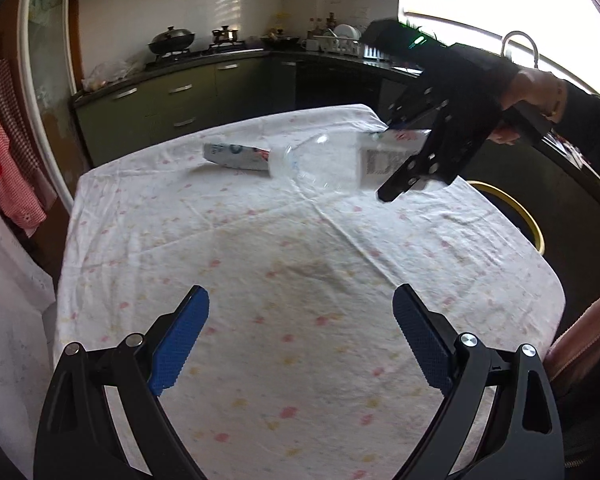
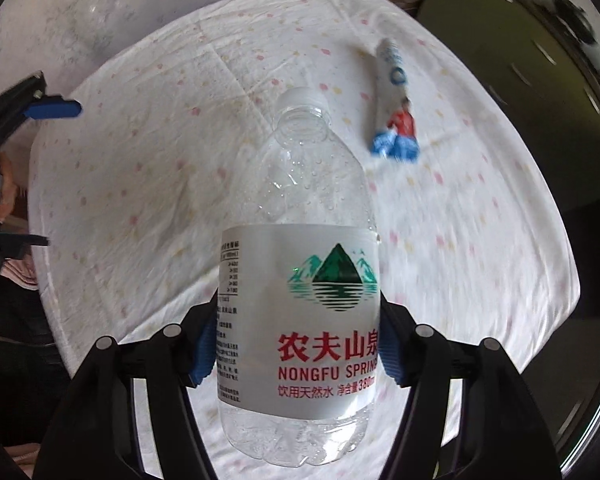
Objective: Collect trash
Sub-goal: 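Carry the water bottle over the yellow bin and open the right gripper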
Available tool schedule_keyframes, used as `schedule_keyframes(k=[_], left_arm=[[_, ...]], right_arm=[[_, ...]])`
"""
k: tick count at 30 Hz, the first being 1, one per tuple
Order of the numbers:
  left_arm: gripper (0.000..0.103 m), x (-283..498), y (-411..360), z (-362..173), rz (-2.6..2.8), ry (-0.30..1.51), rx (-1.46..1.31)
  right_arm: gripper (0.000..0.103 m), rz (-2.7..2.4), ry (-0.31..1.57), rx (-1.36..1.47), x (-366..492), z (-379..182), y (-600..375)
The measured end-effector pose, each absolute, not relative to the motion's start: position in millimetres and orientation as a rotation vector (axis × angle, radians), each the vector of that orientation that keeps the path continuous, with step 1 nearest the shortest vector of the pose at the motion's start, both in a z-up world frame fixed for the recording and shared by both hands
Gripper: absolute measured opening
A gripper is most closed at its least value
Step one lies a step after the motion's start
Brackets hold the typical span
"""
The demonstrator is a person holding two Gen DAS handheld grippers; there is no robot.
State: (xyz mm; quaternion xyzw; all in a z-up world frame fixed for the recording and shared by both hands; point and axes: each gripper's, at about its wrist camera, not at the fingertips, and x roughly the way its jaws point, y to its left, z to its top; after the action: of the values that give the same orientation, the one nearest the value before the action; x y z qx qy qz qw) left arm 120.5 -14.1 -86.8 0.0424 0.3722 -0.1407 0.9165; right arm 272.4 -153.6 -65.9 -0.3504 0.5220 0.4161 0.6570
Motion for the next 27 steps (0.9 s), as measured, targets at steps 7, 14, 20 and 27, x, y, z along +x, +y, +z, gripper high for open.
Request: schedule_keyframes(k=[7,14,20,27], left_arm=[[0.092,108.1,-42.7,-89.4,-0.351,0.759,0.13],[0.092,97.9,-68.1,-88.3,-0.409,0.753,0.159],[0.092,92.0,-83.2,-85.5,-0.437,0.749,0.176],[0.092,86.2,-101.0,-86.6,-0.454,0.755,0.221]], right_arm=[[0.062,0.702,1.181,-0.618,249.2,-42.1,-261.2],[0.062,0.392,1.264,-0.319,230.4,-53.4,-399.2],[0.062,0.172,1.383,-0.085,222.8,-103.3,-478.0],[0.062,0.038,1.376,0.065,229.0,-149.4,-498.6]])
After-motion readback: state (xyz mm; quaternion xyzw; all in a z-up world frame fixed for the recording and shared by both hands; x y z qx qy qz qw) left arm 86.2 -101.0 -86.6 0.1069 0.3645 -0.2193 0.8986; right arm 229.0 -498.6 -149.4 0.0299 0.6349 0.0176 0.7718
